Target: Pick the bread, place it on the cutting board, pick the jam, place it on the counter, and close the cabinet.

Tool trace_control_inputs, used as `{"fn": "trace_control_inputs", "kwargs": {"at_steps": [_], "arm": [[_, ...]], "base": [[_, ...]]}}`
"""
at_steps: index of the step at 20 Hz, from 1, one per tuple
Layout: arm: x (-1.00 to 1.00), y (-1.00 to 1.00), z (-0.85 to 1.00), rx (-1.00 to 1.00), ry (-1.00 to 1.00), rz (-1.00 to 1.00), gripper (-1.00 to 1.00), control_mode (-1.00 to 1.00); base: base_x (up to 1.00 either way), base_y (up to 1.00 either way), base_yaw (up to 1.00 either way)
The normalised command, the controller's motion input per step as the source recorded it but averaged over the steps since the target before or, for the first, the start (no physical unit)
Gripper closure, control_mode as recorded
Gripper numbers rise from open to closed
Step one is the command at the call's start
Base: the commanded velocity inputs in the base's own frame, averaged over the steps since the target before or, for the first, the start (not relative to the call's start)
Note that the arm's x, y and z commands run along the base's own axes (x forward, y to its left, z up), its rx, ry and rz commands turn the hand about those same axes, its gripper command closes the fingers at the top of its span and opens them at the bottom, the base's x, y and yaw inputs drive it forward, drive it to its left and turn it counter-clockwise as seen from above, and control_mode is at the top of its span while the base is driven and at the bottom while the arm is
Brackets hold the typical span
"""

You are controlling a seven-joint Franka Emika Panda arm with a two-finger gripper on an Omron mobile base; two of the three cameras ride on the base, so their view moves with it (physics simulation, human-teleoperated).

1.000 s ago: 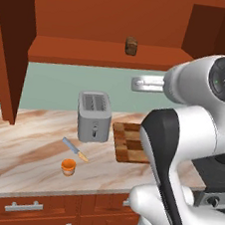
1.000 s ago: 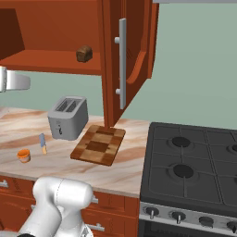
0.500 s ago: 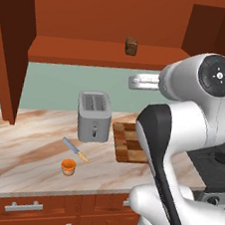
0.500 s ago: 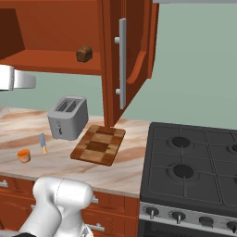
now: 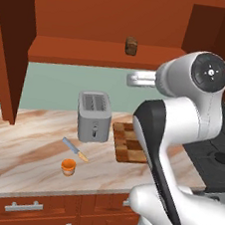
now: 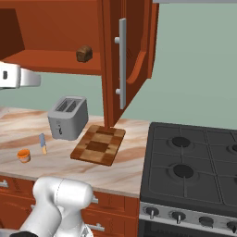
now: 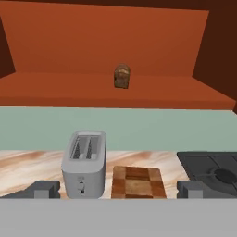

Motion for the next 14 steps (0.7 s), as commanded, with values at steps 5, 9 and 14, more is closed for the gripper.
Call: {"fn": "trace_control_inputs", "kwargs": {"at_steps": [5,9,14], "arm": [[0.22,0.00,0.00,0.00,0.00,0.00,-1.00,-1.00],[0.26,0.00,0.00,0.00,0.00,0.00,-1.00,-1.00],[0.23,0.00,0.00,0.00,-0.01,0.00,-1.00,-1.00]], "base": [[0.00,0.00,0.00],[0.00,0.00,0.00],[0.00,0.00,0.00]]}}
